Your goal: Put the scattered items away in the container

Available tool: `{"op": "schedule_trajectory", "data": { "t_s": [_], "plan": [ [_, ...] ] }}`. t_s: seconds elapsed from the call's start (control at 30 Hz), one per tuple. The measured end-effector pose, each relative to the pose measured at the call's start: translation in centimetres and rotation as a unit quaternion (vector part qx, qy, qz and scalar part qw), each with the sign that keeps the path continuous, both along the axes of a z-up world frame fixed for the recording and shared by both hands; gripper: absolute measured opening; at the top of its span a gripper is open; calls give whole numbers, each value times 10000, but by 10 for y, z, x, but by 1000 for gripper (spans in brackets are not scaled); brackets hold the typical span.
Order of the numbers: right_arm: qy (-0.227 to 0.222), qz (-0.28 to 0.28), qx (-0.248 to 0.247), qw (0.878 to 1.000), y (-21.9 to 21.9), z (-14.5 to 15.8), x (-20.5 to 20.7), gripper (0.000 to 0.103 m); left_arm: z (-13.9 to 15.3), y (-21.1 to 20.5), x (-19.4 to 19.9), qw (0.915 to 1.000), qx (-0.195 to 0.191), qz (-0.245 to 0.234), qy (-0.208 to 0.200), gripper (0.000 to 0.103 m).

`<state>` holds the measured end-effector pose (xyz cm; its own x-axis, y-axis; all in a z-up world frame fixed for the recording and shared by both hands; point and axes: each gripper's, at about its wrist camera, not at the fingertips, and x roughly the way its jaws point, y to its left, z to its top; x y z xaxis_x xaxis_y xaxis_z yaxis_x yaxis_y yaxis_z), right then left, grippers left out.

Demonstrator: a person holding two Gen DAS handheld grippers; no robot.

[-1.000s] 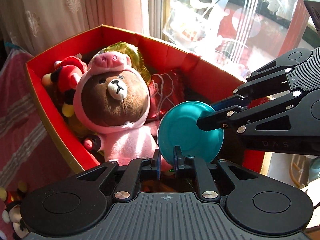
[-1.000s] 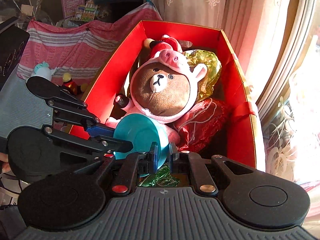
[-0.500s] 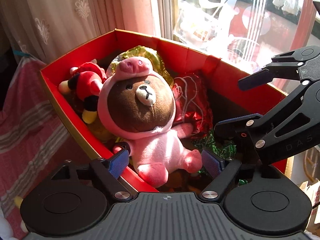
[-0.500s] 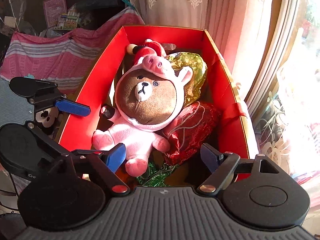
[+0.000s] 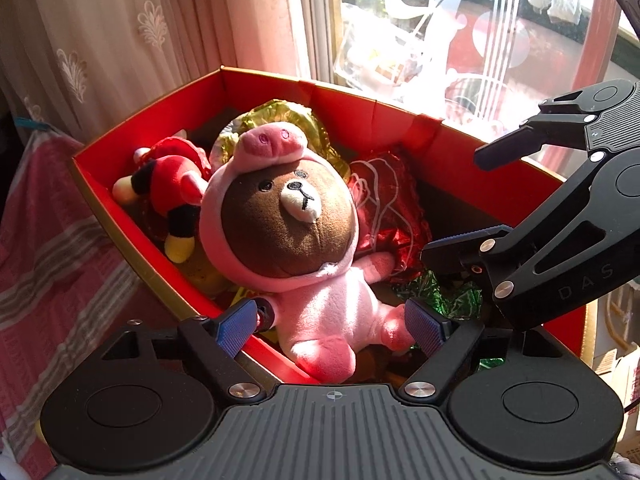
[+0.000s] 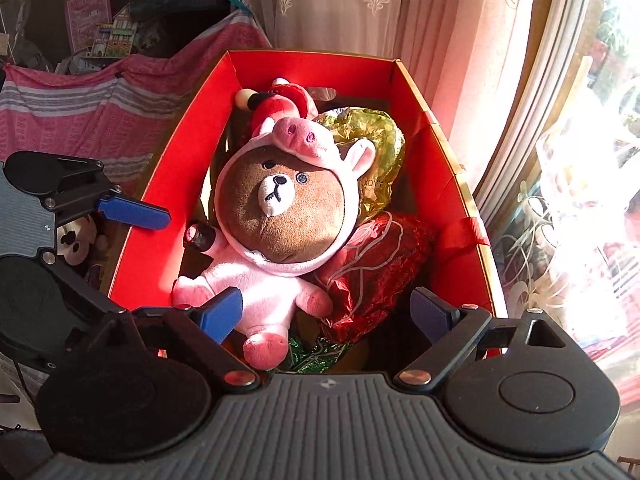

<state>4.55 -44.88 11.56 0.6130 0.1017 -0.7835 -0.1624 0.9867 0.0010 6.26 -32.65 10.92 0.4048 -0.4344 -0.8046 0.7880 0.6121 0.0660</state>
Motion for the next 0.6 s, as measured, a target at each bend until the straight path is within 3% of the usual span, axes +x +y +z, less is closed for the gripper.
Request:
{"op": "schedule_trajectory", "data": {
  "t_s": [0.3, 0.37, 0.47, 0.6],
  "plan": [
    [30, -367, -123, 9992, 7, 2, -2, 97, 10, 17, 5, 9990, -186, -381, -136, 90],
    [44, -505, -185, 9985, 7, 1, -4, 97, 12, 22, 7, 9985, -268, -436, -212, 94],
    [105, -610, -413, 9972, 13, -4, -10, 99, 20, 33, 19, 9981, -584, -186, -82, 103],
    [395, -333, -518, 9973, 25, -18, -12, 101, 28, 42, 43, 9952, -896, 266, 285, 103]
  ]
}}
